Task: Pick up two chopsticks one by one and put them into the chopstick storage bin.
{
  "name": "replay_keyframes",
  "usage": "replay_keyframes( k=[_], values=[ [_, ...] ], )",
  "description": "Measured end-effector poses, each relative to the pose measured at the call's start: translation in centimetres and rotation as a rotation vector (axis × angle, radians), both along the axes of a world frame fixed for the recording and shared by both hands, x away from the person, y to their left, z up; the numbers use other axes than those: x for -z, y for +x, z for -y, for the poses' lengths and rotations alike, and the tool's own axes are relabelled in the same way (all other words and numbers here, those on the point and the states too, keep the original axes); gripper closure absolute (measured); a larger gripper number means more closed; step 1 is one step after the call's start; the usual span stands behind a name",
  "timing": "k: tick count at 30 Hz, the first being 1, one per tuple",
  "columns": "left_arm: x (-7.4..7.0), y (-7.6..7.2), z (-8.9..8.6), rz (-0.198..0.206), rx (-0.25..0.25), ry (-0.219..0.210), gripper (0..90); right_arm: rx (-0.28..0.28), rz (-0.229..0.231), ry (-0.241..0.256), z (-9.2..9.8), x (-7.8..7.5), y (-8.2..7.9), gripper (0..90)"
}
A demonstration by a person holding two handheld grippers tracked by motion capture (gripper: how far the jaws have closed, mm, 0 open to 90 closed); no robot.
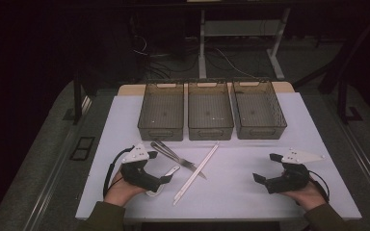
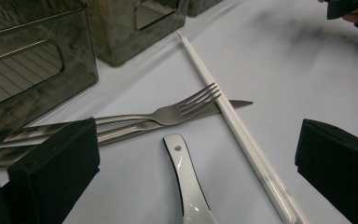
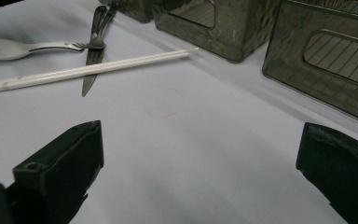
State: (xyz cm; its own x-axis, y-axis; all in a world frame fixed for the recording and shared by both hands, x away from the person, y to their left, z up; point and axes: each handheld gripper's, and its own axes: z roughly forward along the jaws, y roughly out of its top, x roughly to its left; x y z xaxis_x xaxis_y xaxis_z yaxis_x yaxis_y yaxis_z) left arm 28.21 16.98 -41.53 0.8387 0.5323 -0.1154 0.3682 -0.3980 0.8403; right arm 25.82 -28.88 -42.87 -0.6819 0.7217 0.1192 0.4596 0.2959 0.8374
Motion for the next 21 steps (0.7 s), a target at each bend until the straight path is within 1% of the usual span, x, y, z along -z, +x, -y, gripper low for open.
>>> replay_keyframes(
  k=[9, 10, 12, 15, 21],
  values=[
    [0.0, 0.2, 0.4, -0.006, -0.006, 0.002, 0.0, -0.001, -0.01, 0.005, 0.1, 0.0, 0.1, 0.5],
    [-0.1, 0.2, 0.6, -0.006, -0.001, -0.007, 0.0, -0.002, -0.016, 0.004, 0.1, 0.0, 0.1, 0.5],
    [-0.2, 0.2, 0.8, -0.008, 0.004, -0.003, 0.0, 0.002, -0.008, 0.01, 0.2, -0.1, 0.1, 0.5],
    [-0.2, 0.2, 1.1, -0.002, 0.007, -0.001, 0.0, 0.007, -0.011, 0.009, 0.2, -0.1, 0.1, 0.5],
    [-0.3, 0.3, 1.8, -0.003, 0.012, -0.009, 4.4, 0.012, -0.011, 0.009, 0.2, -0.1, 0.2, 0.5]
  ],
)
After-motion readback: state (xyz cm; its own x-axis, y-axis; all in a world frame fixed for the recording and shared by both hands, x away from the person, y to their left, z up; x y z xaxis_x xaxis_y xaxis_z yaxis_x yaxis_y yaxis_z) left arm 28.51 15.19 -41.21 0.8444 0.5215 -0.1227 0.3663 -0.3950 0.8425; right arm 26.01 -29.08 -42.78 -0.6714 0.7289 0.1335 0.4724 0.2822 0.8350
